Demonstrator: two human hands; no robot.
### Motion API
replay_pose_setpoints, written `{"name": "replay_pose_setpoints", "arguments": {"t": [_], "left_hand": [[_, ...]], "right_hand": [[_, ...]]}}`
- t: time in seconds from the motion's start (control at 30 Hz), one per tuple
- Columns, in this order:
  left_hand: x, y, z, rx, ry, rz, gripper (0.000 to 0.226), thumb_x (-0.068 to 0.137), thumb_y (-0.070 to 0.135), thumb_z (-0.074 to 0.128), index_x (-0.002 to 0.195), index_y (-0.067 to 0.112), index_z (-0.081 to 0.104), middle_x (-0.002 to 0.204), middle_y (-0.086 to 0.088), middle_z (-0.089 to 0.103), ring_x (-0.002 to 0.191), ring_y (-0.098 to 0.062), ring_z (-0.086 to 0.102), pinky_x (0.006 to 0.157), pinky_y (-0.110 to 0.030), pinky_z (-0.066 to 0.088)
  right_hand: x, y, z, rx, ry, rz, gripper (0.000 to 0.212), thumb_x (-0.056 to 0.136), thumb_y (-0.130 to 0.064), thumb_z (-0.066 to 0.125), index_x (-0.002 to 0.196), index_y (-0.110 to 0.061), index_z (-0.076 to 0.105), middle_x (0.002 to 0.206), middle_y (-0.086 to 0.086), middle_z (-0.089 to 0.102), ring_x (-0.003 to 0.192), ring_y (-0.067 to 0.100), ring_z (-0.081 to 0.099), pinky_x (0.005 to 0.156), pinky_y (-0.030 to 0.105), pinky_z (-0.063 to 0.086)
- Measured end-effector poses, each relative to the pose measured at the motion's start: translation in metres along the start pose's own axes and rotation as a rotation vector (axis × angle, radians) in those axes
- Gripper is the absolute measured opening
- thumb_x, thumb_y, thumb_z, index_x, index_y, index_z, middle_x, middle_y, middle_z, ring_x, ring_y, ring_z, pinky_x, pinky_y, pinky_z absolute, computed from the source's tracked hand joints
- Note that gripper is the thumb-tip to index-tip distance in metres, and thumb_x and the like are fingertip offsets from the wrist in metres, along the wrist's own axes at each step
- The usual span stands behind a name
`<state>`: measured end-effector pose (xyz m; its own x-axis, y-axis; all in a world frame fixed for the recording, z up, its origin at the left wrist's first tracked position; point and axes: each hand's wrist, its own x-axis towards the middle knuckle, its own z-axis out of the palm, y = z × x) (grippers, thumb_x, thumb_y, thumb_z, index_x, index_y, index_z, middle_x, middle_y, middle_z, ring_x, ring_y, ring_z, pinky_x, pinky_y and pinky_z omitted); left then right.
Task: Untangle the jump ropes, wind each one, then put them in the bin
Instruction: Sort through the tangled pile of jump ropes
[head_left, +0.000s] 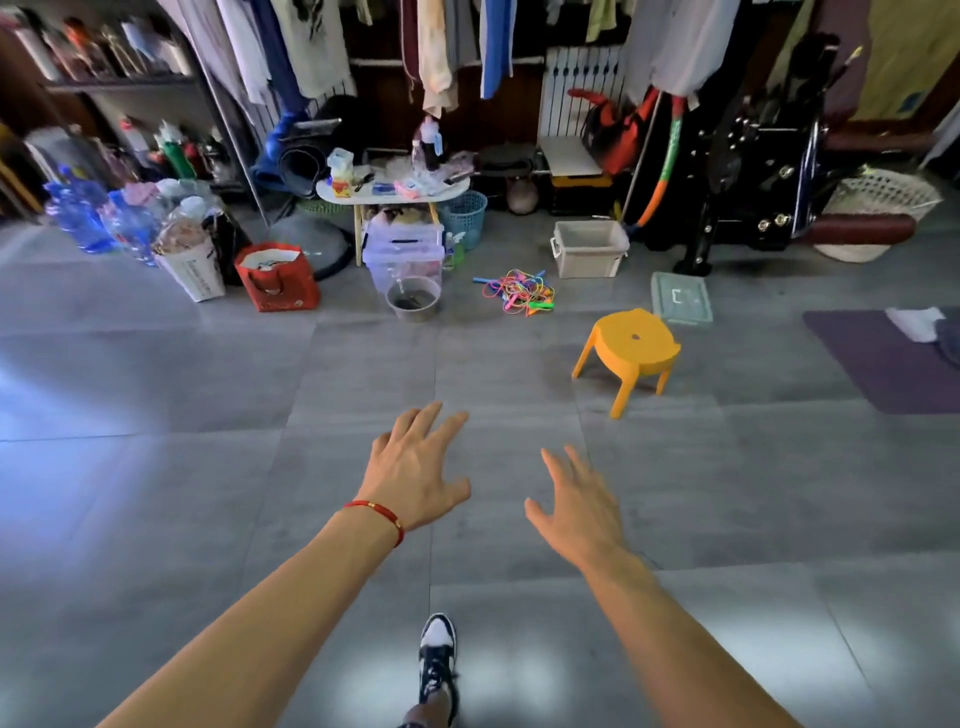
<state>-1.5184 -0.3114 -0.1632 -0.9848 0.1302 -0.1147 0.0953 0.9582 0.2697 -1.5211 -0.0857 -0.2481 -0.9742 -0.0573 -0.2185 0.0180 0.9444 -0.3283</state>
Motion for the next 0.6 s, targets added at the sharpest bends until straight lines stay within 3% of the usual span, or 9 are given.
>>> {"name": "replay_pose_setpoints", "arguments": {"t": [0.17, 0.47, 0.6], "left_hand": [[0.149, -0.019, -0.004, -0.01, -0.04, 0.084, 0.086, 0.081, 0.051, 0.067, 0.156, 0.039, 0.026, 0.166, -0.002, 0.017, 0.151, -0.024, 0.014, 0.115, -0.045, 0.029], [0.404, -0.037, -0.036, -0.072, -0.074, 0.131, 0.09, 0.068, 0.061, 0.049, 0.154, 0.041, 0.03, 0.163, -0.006, 0.025, 0.15, -0.026, 0.019, 0.114, -0.044, 0.032], [0.503, -0.03, -0.035, -0.079, -0.098, 0.108, 0.093, 0.068, 0.063, 0.048, 0.156, 0.042, 0.026, 0.164, -0.005, 0.025, 0.149, -0.027, 0.02, 0.114, -0.046, 0.032]], "right_hand": [[0.114, 0.009, -0.013, 0.021, 0.014, 0.111, 0.085, 0.093, -0.052, 0.056, 0.16, -0.021, 0.013, 0.162, 0.015, 0.023, 0.147, 0.032, 0.029, 0.112, 0.042, 0.036], [0.305, 0.011, -0.055, 0.023, -0.01, 0.221, 0.085, 0.081, -0.053, 0.056, 0.157, -0.028, 0.028, 0.153, 0.009, 0.039, 0.126, 0.037, 0.049, 0.095, 0.046, 0.05], [0.407, 0.028, -0.073, 0.056, 0.012, 0.205, 0.09, 0.082, -0.052, 0.059, 0.158, -0.018, 0.026, 0.15, 0.011, 0.041, 0.127, 0.038, 0.05, 0.094, 0.047, 0.051]]}}
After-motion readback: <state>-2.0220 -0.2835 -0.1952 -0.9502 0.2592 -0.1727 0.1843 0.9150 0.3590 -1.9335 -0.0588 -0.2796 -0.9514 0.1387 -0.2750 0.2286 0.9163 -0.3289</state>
